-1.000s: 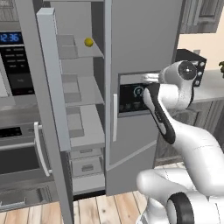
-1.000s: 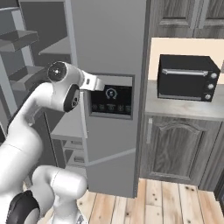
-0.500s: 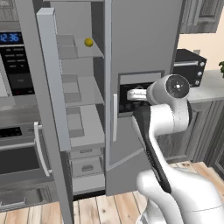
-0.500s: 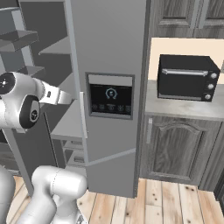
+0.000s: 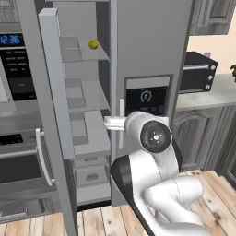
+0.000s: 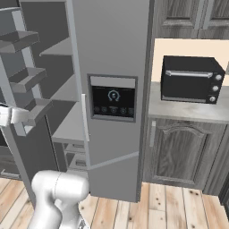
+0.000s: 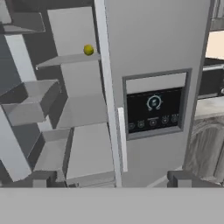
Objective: There's a steak in the fridge that needs to be moved to the freezer for freezing. Pick up the steak from the fridge, place it on any shelf in the freezer, and close the fridge and freezer doors when done.
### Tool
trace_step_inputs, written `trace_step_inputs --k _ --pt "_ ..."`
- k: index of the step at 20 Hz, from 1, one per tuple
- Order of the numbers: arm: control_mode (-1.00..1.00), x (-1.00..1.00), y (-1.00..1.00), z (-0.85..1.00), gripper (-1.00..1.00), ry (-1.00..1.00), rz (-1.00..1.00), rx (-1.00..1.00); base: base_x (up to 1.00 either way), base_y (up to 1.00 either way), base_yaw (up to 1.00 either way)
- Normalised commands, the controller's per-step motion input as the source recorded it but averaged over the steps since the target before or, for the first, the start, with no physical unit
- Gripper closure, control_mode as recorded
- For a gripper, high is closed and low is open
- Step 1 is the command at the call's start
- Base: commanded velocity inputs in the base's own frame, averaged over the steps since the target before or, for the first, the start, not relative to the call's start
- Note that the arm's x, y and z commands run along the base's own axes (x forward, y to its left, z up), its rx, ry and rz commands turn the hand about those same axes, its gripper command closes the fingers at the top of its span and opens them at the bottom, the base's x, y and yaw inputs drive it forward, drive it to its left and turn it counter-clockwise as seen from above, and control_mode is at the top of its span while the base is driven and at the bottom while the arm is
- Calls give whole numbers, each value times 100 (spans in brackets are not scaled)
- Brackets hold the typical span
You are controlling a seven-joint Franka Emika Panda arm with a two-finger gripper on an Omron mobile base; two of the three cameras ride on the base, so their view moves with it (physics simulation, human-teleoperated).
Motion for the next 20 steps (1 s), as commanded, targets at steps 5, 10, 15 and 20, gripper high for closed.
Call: trace_step_inputs --k 5,10,15,20 --pt "-100 13 100 -4 -100 -11 -4 -8 0 0 0" --pt "-100 0 100 -12 -100 -20 -7 -9 0 0 0" --pt "-100 0 100 -21 -100 -21 -14 -9 0 0 0" --pt "-100 15 100 -30 -100 -11 -14 -8 0 0 0"
